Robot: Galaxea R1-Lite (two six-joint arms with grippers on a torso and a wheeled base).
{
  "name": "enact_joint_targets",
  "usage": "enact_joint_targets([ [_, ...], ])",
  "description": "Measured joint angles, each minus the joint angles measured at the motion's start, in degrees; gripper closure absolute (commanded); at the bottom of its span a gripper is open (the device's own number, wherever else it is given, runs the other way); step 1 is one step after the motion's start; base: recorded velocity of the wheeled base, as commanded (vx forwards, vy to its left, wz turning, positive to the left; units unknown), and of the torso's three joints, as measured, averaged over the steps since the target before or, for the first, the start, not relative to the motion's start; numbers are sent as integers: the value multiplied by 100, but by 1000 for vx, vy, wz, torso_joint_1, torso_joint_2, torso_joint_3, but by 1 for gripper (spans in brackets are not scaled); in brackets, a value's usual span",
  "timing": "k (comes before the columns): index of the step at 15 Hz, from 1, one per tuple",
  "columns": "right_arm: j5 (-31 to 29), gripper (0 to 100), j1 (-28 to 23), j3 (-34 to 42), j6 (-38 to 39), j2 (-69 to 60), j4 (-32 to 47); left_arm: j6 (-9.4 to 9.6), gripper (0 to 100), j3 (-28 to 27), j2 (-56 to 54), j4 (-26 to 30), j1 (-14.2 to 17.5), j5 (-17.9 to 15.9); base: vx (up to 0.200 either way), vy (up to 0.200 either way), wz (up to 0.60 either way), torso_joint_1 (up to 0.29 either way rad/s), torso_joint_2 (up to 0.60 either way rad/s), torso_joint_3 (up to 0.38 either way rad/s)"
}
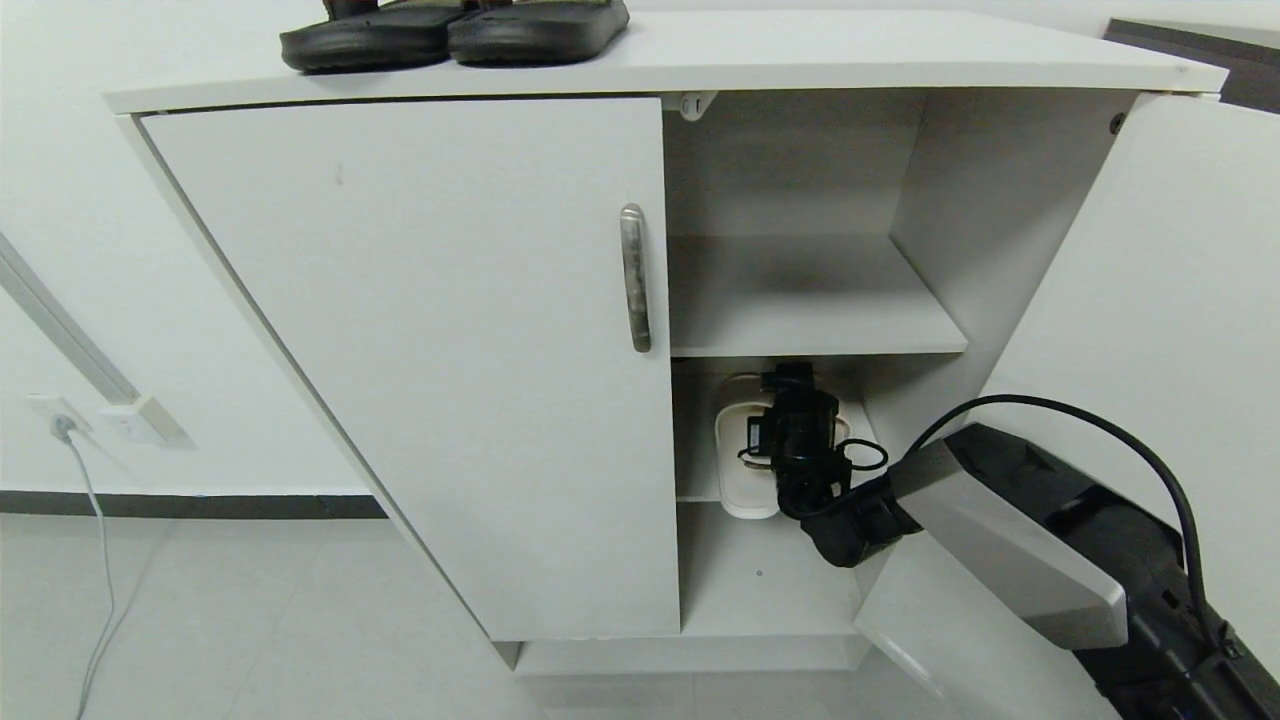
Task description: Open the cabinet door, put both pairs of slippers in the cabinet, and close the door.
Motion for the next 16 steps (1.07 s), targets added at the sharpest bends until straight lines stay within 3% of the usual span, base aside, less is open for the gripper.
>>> enact_joint_targets([
  [3, -7, 0, 15, 157, -88, 2, -61, -5, 100, 0, 0, 2, 0, 0, 0, 0, 0, 0, 0, 0],
  [6, -54, 0, 111, 797, -179, -266, -436, 6, 100, 0, 0, 0, 0, -2, 0, 0, 0, 0, 0, 0],
  [9, -190, 0, 257, 1794, -223, -825, -814, 11, 100, 0, 0, 0, 0, 0, 0, 0, 0, 0, 0, 0],
  [16, -216, 0, 961, 4921, -232, -2465, -1947, 20, 100, 0, 0, 0, 0, -5, 0, 0, 0, 0, 0, 0],
])
